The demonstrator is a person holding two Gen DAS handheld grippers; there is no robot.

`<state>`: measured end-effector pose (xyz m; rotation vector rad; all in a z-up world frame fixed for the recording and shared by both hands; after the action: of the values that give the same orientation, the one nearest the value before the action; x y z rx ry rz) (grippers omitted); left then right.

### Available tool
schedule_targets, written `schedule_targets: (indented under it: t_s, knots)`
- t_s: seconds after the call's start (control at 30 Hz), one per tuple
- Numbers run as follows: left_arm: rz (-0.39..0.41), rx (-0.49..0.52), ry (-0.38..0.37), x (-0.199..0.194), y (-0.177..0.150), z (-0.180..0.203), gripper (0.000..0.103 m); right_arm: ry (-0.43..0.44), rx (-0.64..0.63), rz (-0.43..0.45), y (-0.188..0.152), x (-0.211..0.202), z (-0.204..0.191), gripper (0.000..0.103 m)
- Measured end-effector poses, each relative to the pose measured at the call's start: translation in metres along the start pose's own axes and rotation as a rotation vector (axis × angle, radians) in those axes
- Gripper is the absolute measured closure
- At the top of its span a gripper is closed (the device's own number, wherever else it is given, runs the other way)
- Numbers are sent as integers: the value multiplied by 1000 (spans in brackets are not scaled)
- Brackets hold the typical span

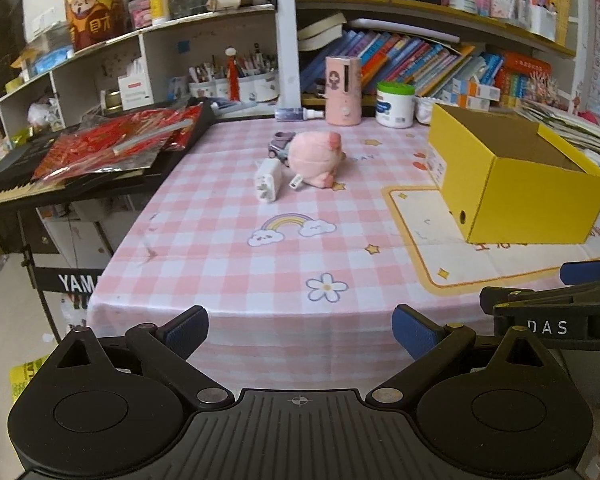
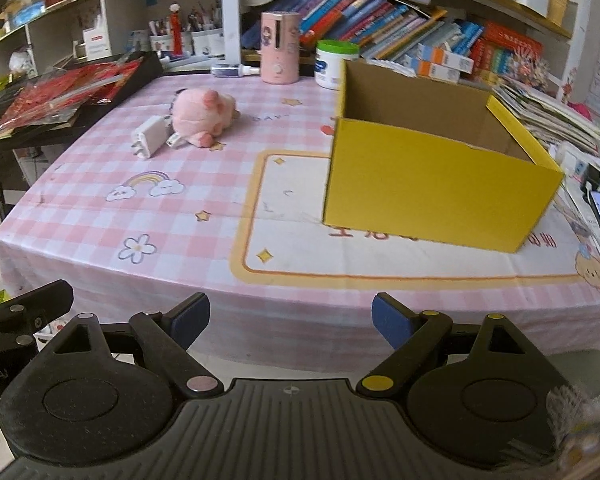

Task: Organize objects
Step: 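Withdraw both open grippers from the box toward the pink plush pig, then grasp the white charger plug with the left gripper while the right gripper grasps the pink plush pig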

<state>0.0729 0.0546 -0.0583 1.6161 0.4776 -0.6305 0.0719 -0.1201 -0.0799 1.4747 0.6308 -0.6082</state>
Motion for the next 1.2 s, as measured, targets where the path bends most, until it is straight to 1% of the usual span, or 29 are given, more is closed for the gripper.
schedule_targets:
  t_s: [0.37, 0.6, 0.87, 0.97, 1.2]
  knots:
    - [-9, -26, 40, 21, 12, -21, 3, 42, -42, -1, 23, 26, -22, 15]
    - [-16, -67, 53, 45, 27, -36, 3, 82, -84, 10, 49, 49, -40, 16]
    - [-25, -93, 56, 74, 43, -44, 3, 107, -120, 18, 77, 78, -52, 18]
    - [-36, -106, 55, 85, 48, -47, 3, 107, -134, 28, 88, 87, -54, 22]
    - [-48, -120, 71, 105, 62, -54, 3, 113, -105, 39, 118, 112, -53, 24]
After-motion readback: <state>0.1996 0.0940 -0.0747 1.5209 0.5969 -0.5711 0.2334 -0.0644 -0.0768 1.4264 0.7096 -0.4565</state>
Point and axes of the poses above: each gripper's, at about its wrist camera, not at the fingertips, and x roughly the way its jaws point, z to its right, y to its top, the point moved 9 cm from there along x, roughly the way its jaws point, and after that the axes turned 2 degrees about x, right-handed, at the moved point
